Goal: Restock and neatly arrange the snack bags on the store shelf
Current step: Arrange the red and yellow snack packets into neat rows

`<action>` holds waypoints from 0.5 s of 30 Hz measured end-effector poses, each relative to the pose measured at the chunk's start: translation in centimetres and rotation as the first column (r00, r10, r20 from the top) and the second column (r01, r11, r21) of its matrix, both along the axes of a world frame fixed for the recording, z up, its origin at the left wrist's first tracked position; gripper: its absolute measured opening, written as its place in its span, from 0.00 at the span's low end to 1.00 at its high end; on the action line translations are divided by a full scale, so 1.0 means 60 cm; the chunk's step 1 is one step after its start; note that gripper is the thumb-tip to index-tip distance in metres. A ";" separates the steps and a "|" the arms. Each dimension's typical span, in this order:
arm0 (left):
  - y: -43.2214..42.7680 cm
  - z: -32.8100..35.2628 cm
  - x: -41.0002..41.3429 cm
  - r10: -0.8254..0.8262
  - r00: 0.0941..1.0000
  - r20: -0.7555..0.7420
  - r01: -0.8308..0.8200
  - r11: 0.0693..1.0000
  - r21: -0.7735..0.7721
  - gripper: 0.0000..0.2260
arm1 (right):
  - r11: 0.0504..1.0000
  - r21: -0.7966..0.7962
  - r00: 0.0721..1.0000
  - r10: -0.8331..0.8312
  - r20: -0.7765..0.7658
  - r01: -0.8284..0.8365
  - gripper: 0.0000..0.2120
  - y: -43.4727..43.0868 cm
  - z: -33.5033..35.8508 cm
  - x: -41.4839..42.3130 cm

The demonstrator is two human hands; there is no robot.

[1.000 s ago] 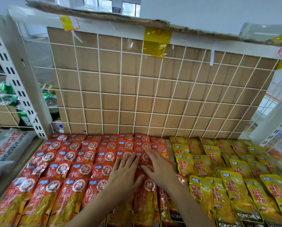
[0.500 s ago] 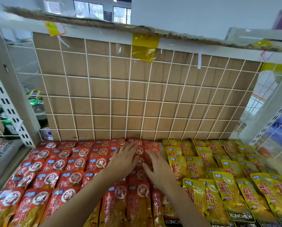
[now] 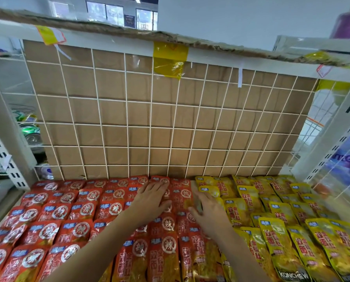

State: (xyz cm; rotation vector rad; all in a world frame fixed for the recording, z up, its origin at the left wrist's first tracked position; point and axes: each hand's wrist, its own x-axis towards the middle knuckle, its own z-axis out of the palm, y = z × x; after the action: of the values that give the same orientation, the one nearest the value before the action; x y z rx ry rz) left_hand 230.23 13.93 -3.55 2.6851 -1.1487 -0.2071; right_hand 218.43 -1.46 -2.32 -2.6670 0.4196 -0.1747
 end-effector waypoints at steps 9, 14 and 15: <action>-0.005 0.005 0.002 -0.050 0.998 -0.025 0.049 0.999 -0.018 0.27 | 0.997 -0.062 0.999 0.045 0.023 -0.044 0.18 -0.006 -0.001 -0.006; -0.019 -0.013 -0.010 -0.028 1.000 -0.015 0.028 1.000 0.009 0.27 | 0.998 -0.035 0.998 0.050 0.032 -0.049 0.17 -0.002 -0.003 -0.005; -0.021 -0.016 -0.011 -0.021 1.000 -0.007 0.021 0.999 0.024 0.27 | 0.998 -0.035 0.998 0.050 0.029 -0.049 0.17 0.000 -0.004 -0.005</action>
State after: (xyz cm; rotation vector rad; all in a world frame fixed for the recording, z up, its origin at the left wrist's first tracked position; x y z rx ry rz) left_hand 229.56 12.65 -4.50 2.6915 -1.1806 -0.2347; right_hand 218.12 -1.49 -2.54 -2.7018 0.3434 -0.2086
